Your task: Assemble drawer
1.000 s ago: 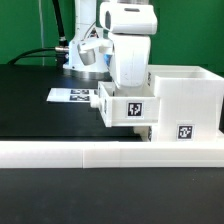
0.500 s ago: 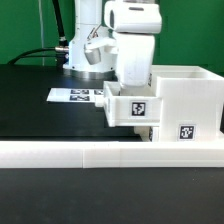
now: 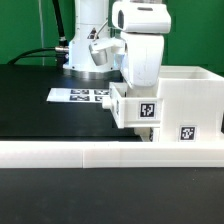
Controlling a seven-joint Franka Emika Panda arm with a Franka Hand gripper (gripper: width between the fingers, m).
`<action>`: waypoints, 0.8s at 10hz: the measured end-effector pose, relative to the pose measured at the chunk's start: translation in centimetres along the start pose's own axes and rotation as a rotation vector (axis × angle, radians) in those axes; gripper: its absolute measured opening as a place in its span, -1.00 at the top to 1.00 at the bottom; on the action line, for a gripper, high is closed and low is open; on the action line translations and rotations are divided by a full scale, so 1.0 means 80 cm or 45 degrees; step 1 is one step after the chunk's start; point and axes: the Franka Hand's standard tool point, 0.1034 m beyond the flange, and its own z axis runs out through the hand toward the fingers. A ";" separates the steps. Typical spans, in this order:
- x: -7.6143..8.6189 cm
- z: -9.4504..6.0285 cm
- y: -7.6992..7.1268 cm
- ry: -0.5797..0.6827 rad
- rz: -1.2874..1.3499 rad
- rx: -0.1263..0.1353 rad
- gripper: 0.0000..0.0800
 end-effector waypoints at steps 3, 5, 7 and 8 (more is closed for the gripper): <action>-0.004 -0.006 0.003 -0.002 0.022 -0.010 0.35; -0.004 -0.021 0.009 -0.009 0.034 -0.025 -0.44; -0.008 -0.040 0.016 -0.027 0.038 -0.018 -0.59; -0.011 -0.049 0.020 -0.033 0.040 -0.026 -0.59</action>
Offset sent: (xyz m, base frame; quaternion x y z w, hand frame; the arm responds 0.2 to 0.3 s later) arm 0.0041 -0.0012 0.0195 -0.0109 0.0029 0.0371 0.9992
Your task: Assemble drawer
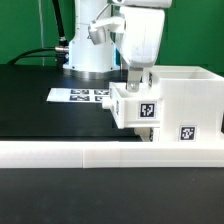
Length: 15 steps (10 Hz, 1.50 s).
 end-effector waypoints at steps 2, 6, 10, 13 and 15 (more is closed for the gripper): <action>-0.017 -0.015 0.008 -0.020 0.005 0.017 -0.62; -0.042 -0.019 0.014 -0.020 -0.023 0.031 -0.62; -0.080 0.011 0.025 0.182 -0.138 0.051 -0.62; -0.098 0.024 0.039 0.330 -0.151 0.061 -0.62; -0.081 0.037 0.039 0.361 -0.153 0.076 -0.62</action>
Offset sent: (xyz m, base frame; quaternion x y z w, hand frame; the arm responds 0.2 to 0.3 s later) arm 0.0134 -0.0403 0.0164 0.0341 -0.0099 -0.0528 0.9980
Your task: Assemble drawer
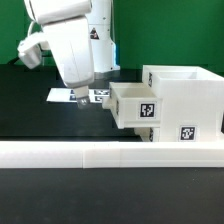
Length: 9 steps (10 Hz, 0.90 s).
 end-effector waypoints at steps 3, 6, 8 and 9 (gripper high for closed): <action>0.024 0.013 0.001 0.009 0.056 -0.009 -0.62; 0.026 0.015 0.001 0.008 0.079 -0.015 -0.62; 0.026 0.015 0.000 0.009 0.078 -0.014 -0.62; 0.030 0.019 -0.002 0.012 0.076 -0.008 -0.62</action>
Offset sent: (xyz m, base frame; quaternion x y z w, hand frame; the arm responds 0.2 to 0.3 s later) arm -0.0031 0.0361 -0.0004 -0.0218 0.0028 0.0500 0.9985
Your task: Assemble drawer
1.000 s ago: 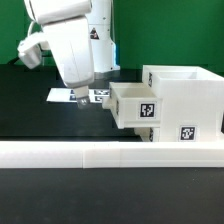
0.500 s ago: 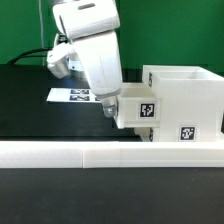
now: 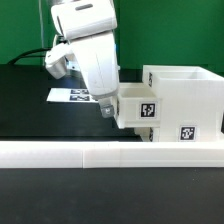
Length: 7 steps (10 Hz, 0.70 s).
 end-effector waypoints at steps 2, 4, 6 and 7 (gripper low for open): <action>0.012 0.004 0.003 0.004 0.028 0.009 -0.62; 0.036 0.008 0.009 0.006 0.061 0.012 -0.62; 0.060 0.009 0.016 0.000 0.058 0.008 -0.62; 0.070 0.012 0.016 0.000 0.049 0.009 -0.62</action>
Offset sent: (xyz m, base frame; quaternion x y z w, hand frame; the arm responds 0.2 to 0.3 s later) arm 0.0158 0.0369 0.0060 -0.0001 -0.0071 0.0188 0.9998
